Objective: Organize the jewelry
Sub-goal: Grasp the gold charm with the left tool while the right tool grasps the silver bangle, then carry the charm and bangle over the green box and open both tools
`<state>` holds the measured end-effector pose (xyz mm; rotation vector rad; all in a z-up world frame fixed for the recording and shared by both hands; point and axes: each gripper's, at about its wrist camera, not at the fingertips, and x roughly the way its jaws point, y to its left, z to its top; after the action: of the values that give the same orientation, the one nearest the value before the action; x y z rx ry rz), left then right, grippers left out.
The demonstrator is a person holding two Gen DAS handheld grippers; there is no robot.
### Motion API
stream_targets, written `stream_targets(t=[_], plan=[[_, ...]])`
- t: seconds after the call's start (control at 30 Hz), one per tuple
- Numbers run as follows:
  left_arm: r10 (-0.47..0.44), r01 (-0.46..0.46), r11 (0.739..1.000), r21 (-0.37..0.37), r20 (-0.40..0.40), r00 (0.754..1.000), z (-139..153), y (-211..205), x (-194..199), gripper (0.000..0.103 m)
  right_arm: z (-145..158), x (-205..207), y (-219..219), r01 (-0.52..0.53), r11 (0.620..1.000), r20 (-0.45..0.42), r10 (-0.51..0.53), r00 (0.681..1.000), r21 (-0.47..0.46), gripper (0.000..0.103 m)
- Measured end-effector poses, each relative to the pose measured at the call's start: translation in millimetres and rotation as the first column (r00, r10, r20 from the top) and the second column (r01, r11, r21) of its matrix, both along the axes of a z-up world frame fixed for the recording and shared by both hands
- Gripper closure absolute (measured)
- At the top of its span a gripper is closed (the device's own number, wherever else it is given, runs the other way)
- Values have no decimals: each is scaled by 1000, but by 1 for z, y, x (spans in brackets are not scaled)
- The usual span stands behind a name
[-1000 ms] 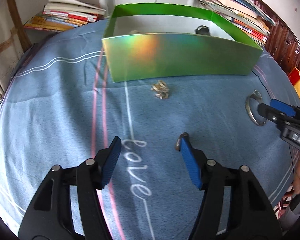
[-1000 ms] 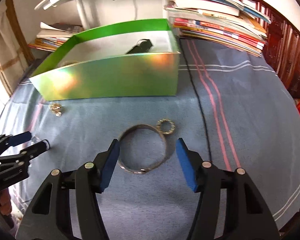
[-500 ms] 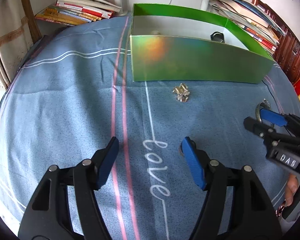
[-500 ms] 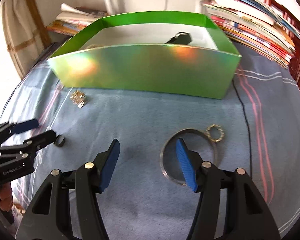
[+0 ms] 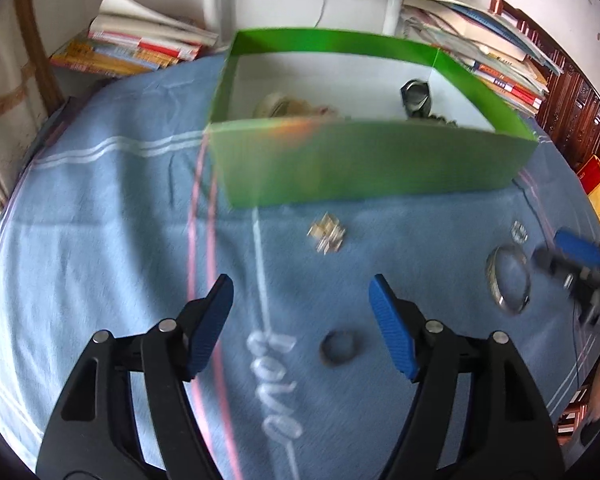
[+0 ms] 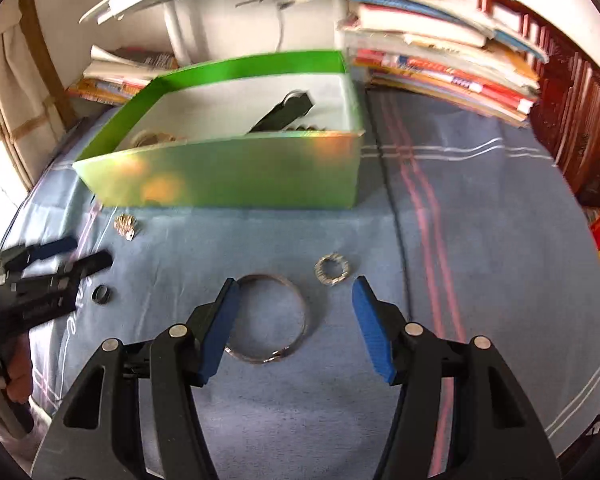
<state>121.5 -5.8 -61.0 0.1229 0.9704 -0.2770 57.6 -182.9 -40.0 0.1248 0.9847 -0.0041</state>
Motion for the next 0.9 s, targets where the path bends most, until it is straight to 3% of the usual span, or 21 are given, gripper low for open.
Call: stream_targets(t=[0.3,0.47,0.57,0.63,0.7,0.77,0.9], plan=[[-7,7,999,43,5,1000,-5,-29,32,33,-14,7,30,-83,997,-18,83,996,8,44],[-15,16,999,41,-23,1000,-15,-33,39,33,-23,14,33,-65,998,-32,64,997,-23,55],[-18,19,999,44,-27,999,-20,-32,38,41,-23,13,35,-66,997,-24,65,998,-42,57],[-31,32,999,43,-15,999,-18,-32,37,53,-23,13,36,-66,996,-17,65,998,-66,61],[-36,36,999,38,-11,999,-18,-31,35,70,-23,12,39,-80,995,-6,80,997,-64,72],[-34,34,999,29,-12,999,-17,-28,34,80,-23,12,41,-92,994,-4,92,996,-57,90],[-38,39,999,21,-20,999,-15,-20,28,81,-24,7,43,-122,991,1,122,993,-54,98]])
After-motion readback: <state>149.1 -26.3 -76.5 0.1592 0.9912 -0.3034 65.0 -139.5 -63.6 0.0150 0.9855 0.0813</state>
